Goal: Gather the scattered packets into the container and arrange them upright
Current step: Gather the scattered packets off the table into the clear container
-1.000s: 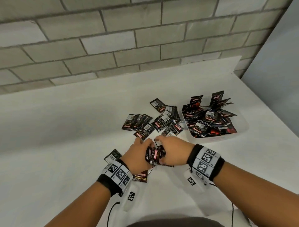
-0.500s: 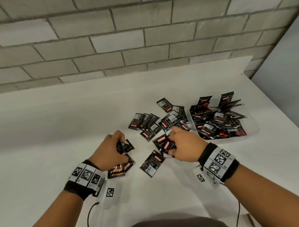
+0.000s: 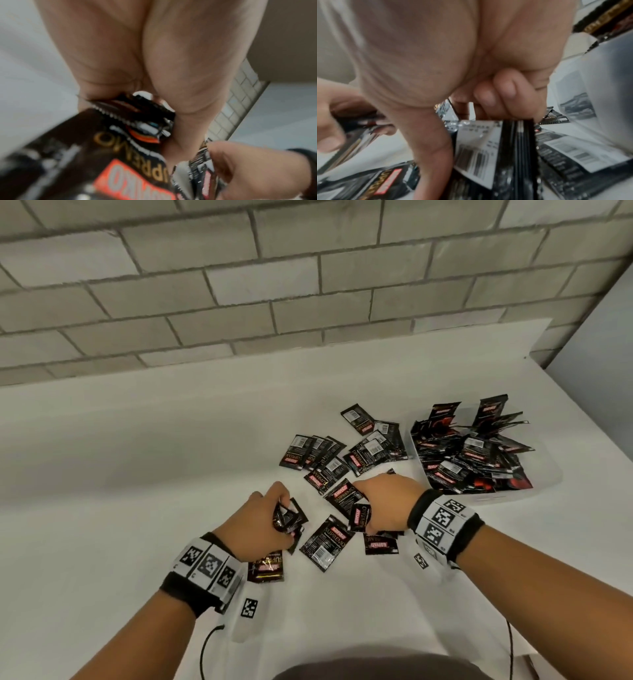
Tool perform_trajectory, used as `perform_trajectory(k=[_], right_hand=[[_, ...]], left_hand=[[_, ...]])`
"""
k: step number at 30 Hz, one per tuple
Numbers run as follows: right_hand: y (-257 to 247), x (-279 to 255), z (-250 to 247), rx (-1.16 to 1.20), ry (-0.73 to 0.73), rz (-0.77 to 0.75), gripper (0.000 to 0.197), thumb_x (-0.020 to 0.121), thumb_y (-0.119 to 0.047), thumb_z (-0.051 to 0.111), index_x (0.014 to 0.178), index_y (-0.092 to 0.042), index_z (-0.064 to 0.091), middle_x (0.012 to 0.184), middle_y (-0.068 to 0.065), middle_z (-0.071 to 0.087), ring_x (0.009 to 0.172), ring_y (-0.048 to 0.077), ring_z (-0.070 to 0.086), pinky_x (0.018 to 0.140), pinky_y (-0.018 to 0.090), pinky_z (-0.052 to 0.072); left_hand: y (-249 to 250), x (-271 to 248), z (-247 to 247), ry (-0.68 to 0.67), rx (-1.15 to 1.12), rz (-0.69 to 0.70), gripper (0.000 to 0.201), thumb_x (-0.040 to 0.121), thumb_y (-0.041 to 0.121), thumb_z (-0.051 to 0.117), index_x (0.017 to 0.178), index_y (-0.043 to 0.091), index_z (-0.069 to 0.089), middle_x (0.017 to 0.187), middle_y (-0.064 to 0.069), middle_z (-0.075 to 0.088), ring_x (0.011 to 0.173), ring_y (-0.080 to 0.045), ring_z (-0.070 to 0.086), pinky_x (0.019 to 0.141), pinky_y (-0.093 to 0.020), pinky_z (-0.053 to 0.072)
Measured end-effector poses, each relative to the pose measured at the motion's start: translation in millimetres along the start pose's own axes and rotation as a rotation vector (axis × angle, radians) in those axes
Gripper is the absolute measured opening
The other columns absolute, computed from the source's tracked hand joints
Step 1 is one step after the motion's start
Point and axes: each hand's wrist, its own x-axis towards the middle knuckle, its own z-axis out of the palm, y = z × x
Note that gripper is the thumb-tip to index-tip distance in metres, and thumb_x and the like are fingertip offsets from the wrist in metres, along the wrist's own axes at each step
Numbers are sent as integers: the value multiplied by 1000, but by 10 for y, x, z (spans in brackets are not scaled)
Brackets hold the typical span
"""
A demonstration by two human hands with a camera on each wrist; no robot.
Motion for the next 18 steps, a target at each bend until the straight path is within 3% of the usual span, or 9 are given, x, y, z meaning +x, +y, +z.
perform_trajectory(k=[3, 7, 11, 13, 15, 18], right_hand=[[-2, -56, 9, 12, 52, -33, 68, 77, -34, 78, 137, -24, 48, 122, 2, 66, 111, 26, 62, 90, 41, 54], [7, -176, -64, 134, 136, -29, 66, 77, -38, 80, 133, -25, 47, 116, 4, 68, 106, 28, 64, 87, 45, 55], [53, -394, -304, 398, 267, -64, 60, 78, -38, 81, 127, -29, 48, 110, -5, 69, 98, 17, 66, 84, 40, 56], [156, -557, -510, 534, 397, -44, 53, 80, -36, 81, 122, -26, 50, 107, -11, 68, 93, 9, 65, 78, 28, 53], [362, -702, -705, 583, 570, 47, 50, 80, -33, 81, 118, -25, 48, 98, -12, 66, 84, 2, 62, 65, 17, 43], [812, -803, -815, 548, 767, 247, 61, 76, -32, 86, 123, -22, 47, 87, -7, 64, 77, 13, 62, 60, 22, 40]], left_hand=[[255, -12, 43, -28, -17, 69, 57, 78, 31, 84, 108, 34, 36, 107, -3, 47, 80, -19, 61, 55, -15, 46], [443, 28, 364, -111, 103, 31, 69, 74, 50, 83, 121, 36, 34, 112, 1, 38, 91, -20, 61, 78, -35, 58], [461, 71, 561, -73, 212, -4, 84, 73, 61, 79, 137, 34, 31, 119, -2, 32, 106, -27, 56, 95, -43, 54], [466, 79, 573, -52, 220, -5, 75, 82, 55, 74, 139, 31, 32, 120, -3, 29, 103, -29, 60, 93, -42, 55], [476, 87, 566, -23, 223, -5, 63, 89, 45, 69, 138, 26, 34, 120, -3, 26, 92, -28, 63, 86, -39, 57], [479, 114, 572, 12, 235, -8, 62, 90, 31, 67, 142, 25, 32, 119, -2, 25, 79, -22, 58, 74, -32, 55]])
